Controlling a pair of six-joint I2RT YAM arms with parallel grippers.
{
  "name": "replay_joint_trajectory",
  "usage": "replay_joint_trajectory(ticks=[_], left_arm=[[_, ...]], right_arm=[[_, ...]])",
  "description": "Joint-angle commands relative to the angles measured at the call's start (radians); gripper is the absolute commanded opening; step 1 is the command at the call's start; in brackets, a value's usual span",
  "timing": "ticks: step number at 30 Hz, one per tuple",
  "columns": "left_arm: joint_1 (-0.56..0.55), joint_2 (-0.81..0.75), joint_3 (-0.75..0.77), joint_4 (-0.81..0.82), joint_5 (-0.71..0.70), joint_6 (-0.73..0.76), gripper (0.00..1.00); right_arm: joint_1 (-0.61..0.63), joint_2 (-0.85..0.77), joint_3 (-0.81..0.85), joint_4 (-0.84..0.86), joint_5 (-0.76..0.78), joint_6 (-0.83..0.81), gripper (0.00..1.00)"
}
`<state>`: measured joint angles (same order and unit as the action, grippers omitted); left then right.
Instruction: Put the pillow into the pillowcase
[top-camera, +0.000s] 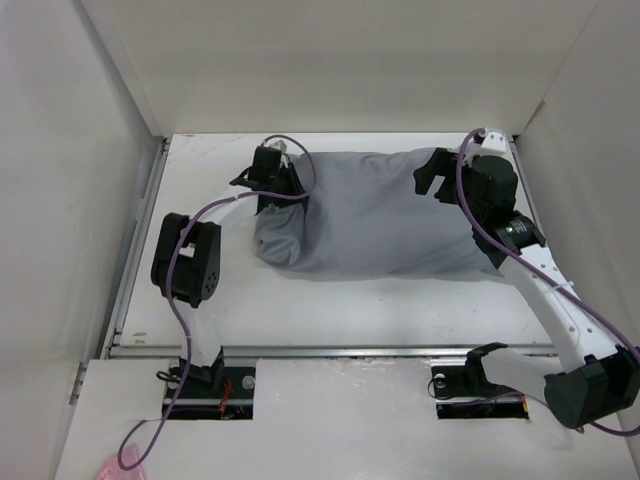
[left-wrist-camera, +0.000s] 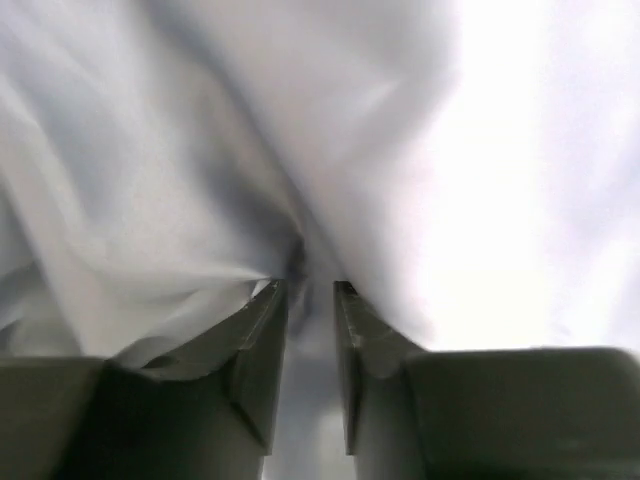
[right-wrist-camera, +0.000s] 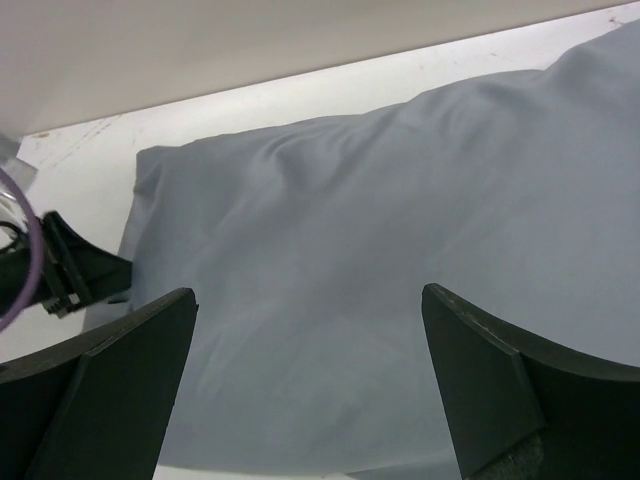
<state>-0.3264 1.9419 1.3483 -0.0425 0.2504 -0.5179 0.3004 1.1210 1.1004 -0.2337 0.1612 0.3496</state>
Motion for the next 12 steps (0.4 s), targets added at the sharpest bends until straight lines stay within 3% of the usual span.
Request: replay_joint_trajectory(ticks=[1,12], left_arm=[[0.006,-0.167,0.038,-0.008,-0.080,0.012,0.27],[0.006,-0.261,0.038,-0.039,-0.155,0.012,0.31]], right_arm=[[-0.006,-0.012,0.016,0.042,-0.064,0.019,0.99],[-0.006,0.028,0.038,0.051,-0.060,-0.018,0.99]])
